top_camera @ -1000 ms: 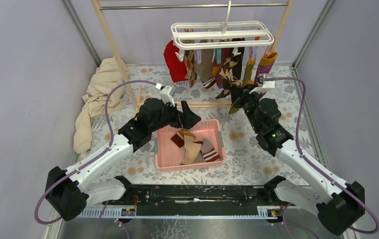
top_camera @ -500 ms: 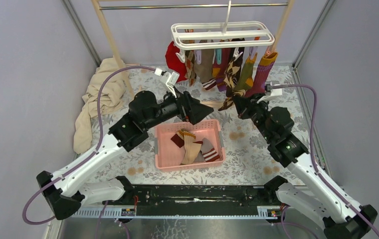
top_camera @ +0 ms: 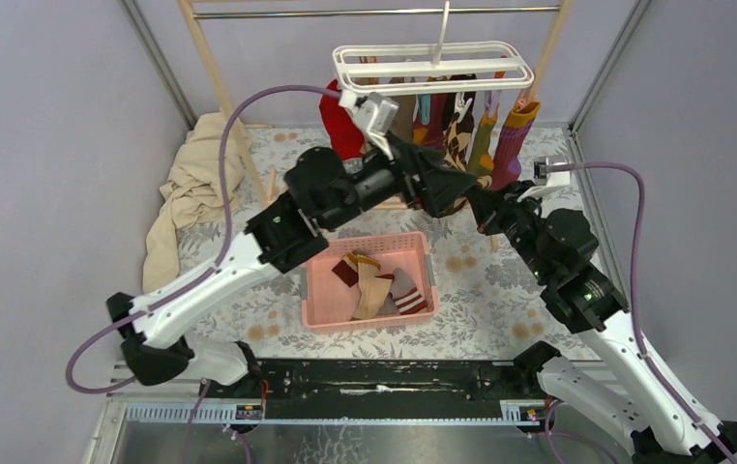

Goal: Remove the socks clipped to the hanger
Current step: Remove the sock from the hanger.

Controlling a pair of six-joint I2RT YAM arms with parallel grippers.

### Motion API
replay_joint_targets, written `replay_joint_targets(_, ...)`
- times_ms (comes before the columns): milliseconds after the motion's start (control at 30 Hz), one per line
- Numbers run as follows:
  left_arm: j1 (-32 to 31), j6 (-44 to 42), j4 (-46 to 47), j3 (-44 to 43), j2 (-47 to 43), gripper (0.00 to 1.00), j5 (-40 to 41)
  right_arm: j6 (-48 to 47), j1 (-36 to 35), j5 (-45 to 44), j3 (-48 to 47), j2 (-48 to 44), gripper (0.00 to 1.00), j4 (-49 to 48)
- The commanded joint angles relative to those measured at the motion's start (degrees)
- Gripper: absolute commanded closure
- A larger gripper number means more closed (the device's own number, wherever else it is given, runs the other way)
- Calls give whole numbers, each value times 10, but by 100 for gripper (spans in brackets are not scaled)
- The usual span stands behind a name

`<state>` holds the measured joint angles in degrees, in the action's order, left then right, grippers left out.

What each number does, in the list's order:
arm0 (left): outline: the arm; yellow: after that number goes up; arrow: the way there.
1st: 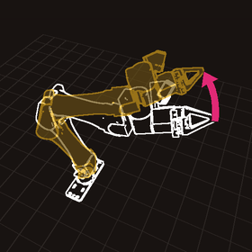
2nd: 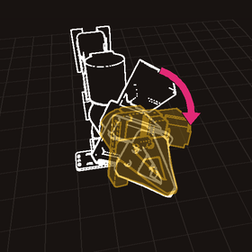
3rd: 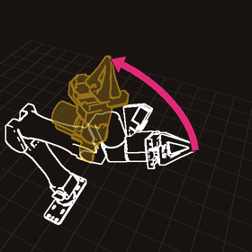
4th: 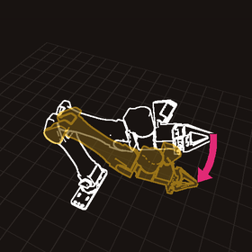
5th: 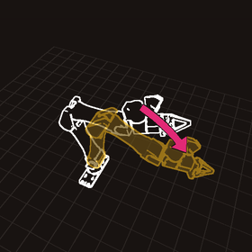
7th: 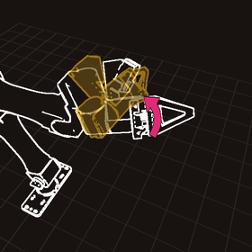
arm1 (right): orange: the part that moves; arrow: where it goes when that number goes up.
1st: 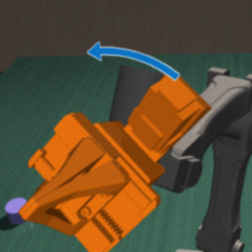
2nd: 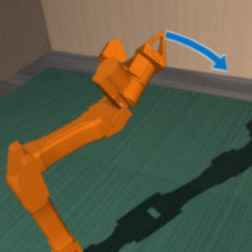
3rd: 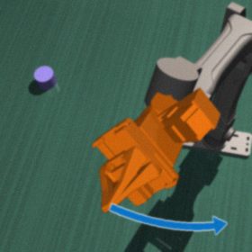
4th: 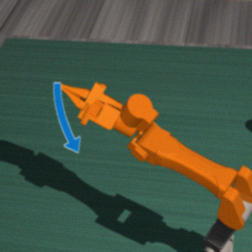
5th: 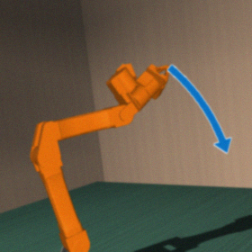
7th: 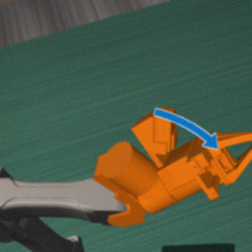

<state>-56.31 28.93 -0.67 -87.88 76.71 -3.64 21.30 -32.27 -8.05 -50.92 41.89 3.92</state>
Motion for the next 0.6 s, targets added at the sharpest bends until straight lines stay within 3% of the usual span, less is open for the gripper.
replay_joint_targets(0,-12,-62,-26,-85,75,1,72,-12,-2,-8,-65,-6,100,47)
replay_joint_targets(333,-12,-110,-119,-247,200,1,146,-22,-2,-9,-131,0,100,129)
replay_joint_targets(567,11,-112,-137,-304,241,1,166,-32,-2,-5,-162,1,100,158)
